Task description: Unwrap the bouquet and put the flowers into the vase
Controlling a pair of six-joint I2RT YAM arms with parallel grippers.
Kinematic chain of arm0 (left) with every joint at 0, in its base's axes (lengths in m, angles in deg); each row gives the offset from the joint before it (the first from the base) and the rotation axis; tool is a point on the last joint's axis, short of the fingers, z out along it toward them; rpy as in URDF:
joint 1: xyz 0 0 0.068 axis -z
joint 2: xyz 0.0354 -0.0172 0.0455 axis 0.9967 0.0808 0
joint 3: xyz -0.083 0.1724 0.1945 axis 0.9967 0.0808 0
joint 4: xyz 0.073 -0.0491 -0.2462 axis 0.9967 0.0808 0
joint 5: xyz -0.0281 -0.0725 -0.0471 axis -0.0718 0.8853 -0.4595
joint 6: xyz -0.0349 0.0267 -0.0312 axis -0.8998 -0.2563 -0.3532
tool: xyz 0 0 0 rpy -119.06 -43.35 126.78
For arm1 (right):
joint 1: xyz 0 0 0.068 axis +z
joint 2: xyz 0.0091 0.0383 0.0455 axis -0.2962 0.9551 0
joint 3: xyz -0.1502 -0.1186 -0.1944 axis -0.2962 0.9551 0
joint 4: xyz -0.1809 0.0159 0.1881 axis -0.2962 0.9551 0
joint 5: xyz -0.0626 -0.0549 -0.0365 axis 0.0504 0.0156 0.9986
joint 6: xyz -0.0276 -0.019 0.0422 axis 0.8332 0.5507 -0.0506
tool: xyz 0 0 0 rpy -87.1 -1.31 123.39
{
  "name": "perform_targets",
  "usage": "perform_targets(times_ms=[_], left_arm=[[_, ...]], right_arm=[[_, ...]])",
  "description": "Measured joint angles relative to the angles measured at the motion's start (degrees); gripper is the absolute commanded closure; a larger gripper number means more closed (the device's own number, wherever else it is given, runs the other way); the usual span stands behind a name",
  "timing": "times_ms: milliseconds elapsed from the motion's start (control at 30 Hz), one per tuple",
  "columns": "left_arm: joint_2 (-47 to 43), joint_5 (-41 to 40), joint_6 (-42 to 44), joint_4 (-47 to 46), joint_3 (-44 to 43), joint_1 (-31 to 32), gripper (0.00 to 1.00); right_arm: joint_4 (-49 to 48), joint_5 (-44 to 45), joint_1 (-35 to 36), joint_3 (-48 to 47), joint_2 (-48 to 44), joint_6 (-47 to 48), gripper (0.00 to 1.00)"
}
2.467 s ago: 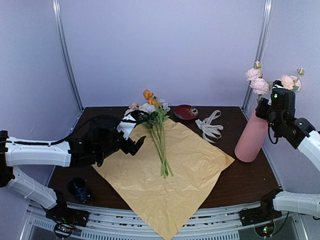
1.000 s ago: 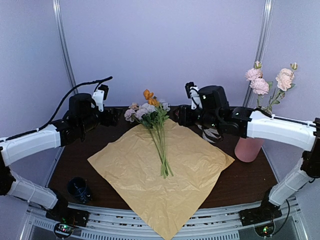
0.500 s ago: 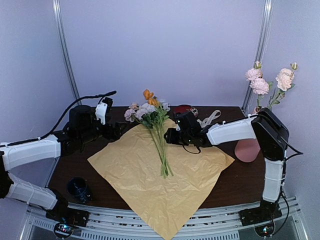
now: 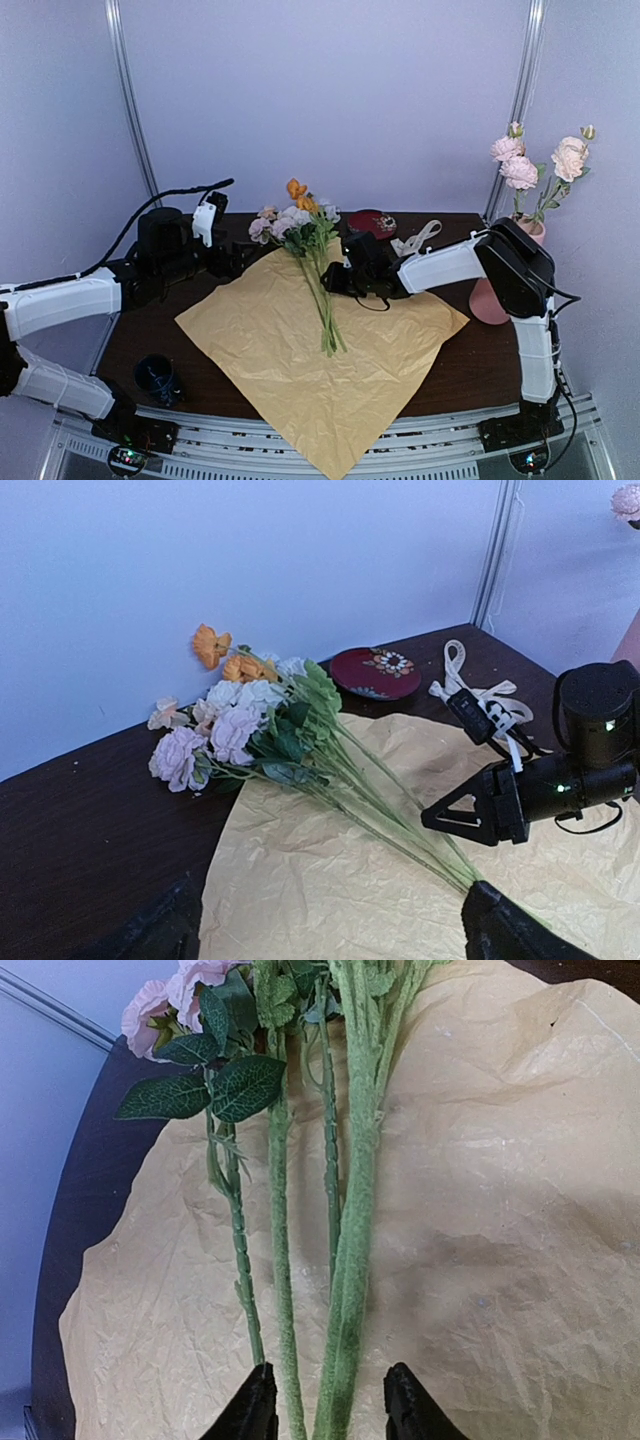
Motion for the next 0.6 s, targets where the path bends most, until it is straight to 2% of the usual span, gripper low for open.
perform_targets(times_ms=[600], left_arm=[[1.7, 1.27, -0.85, 0.04, -0.83, 0.0, 0.08]], right_arm=[[-2.58, -1.18, 0.0, 0.04, 1.33, -2.56, 0.82]])
